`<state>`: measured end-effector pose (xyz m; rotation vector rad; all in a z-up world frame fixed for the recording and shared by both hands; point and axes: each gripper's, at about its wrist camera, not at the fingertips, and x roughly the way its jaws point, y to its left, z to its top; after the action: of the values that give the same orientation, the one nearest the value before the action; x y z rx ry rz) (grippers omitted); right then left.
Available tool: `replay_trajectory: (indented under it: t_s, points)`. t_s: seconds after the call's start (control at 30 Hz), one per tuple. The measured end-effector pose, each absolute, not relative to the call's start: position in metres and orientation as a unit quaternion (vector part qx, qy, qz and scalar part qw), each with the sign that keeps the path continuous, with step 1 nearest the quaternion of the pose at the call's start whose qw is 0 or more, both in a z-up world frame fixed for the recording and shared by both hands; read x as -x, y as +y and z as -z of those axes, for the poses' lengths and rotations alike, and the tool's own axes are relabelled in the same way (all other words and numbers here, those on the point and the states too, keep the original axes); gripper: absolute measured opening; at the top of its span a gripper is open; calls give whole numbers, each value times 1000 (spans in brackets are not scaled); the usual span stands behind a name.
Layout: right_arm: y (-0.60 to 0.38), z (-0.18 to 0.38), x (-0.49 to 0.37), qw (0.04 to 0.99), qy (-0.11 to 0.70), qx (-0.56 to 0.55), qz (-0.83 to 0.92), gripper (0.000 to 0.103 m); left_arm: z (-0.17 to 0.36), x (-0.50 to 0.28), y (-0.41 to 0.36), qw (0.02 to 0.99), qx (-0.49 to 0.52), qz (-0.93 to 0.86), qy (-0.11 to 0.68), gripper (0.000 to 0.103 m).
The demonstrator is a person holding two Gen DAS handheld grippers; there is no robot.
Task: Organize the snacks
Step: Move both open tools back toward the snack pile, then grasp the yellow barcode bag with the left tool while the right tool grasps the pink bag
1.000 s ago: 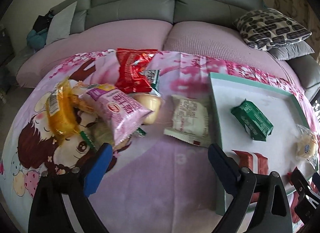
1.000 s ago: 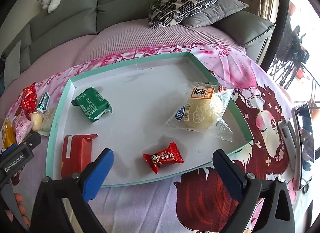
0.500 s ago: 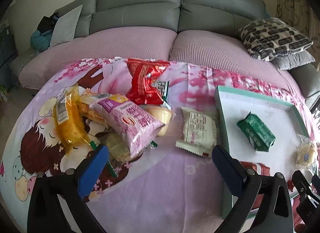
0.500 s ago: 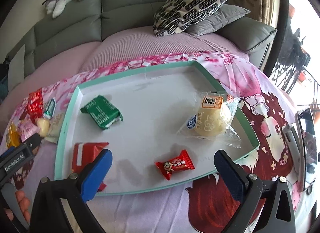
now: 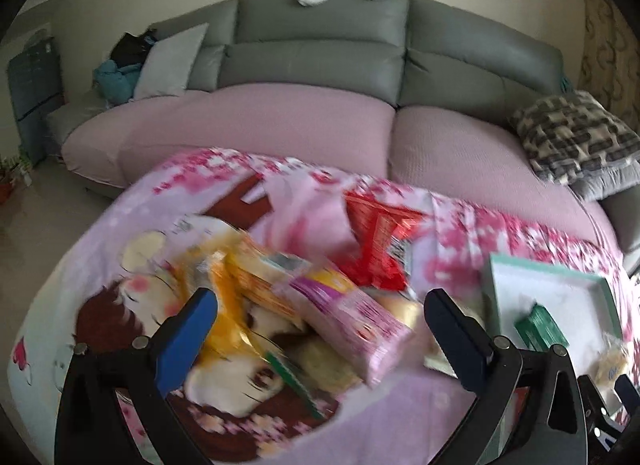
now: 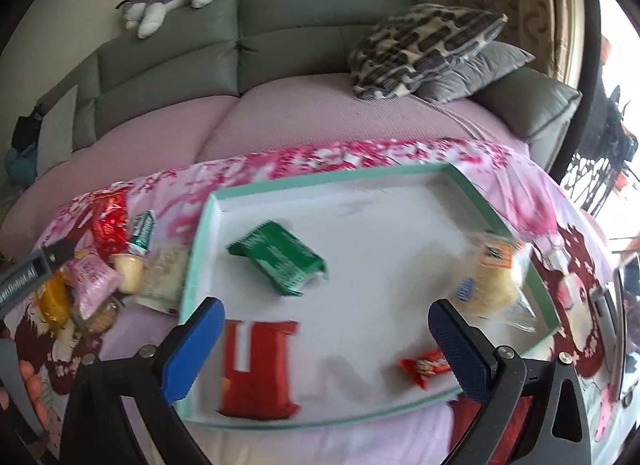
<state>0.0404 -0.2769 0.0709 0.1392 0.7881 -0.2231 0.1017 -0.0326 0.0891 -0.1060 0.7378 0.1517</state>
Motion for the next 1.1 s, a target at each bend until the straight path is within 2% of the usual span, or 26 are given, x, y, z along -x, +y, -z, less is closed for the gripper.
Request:
replay_trajectory:
  t_s: [0.7,1.1]
  points:
    - [-160,-78,-102,928,371,-36,-29,103,-72,-106,104,900,146,-162,379,103]
    - [-102,-50,-130,913,397,15,-89,103,-35,-127,88,869,197,-97,443,103]
